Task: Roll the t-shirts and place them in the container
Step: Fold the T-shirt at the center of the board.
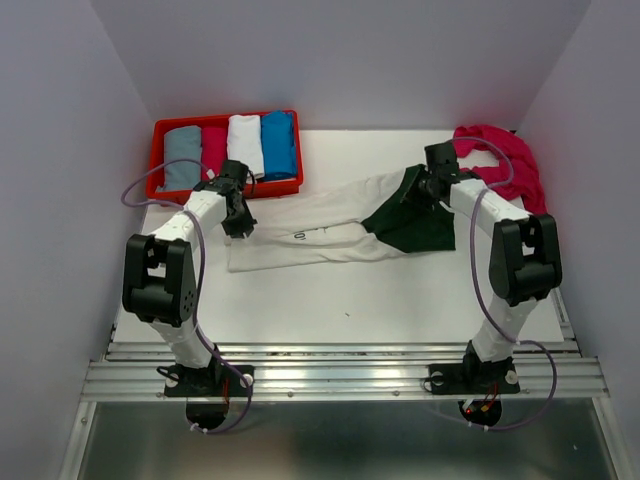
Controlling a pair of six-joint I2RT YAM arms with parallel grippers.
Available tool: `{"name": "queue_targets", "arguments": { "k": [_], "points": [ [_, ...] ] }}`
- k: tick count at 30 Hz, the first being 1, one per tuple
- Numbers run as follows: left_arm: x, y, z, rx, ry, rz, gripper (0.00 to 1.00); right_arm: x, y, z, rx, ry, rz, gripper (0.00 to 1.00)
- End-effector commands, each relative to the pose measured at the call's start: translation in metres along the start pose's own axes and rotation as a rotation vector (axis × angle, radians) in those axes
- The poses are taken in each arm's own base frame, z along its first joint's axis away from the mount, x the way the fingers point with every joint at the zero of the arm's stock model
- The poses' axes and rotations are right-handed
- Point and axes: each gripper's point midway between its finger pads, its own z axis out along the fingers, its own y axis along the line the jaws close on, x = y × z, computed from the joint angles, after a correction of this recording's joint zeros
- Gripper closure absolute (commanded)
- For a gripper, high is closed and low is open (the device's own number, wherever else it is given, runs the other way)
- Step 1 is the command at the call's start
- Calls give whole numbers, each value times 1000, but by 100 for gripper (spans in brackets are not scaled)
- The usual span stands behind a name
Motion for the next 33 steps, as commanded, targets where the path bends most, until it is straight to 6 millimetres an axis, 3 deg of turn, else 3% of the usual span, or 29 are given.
{"name": "queue_targets", "arguments": {
  "k": [1, 4, 9, 16, 24, 27, 31, 33],
  "points": [
    [-3, -1, -17, 26, -37, 12, 77, -24, 31, 15, -42, -75, -23, 99],
    [1, 1, -16, 24, -30, 16, 78, -33, 56, 21, -81, -97, -47, 99],
    [6, 3, -15, 27, -19, 17, 77, -41, 70, 36, -96, -102, -65, 99],
    [10, 3, -14, 31, -11, 18, 77, -28, 98, 56, -153, -61, -120, 99],
    [17, 4, -13, 36, 0, 21, 77, -19, 109, 75, -174, -32, -149, 99],
    [20, 4, -13, 37, 4, 22, 77, -19, 111, 78, -184, -25, -153, 77],
    [22, 1, -15, 45, 2, 23, 77, -22, 111, 72, -176, -33, -161, 68],
    [20, -1, -17, 50, -5, 19, 77, -33, 113, 57, -161, -75, -168, 66]
  ]
}}
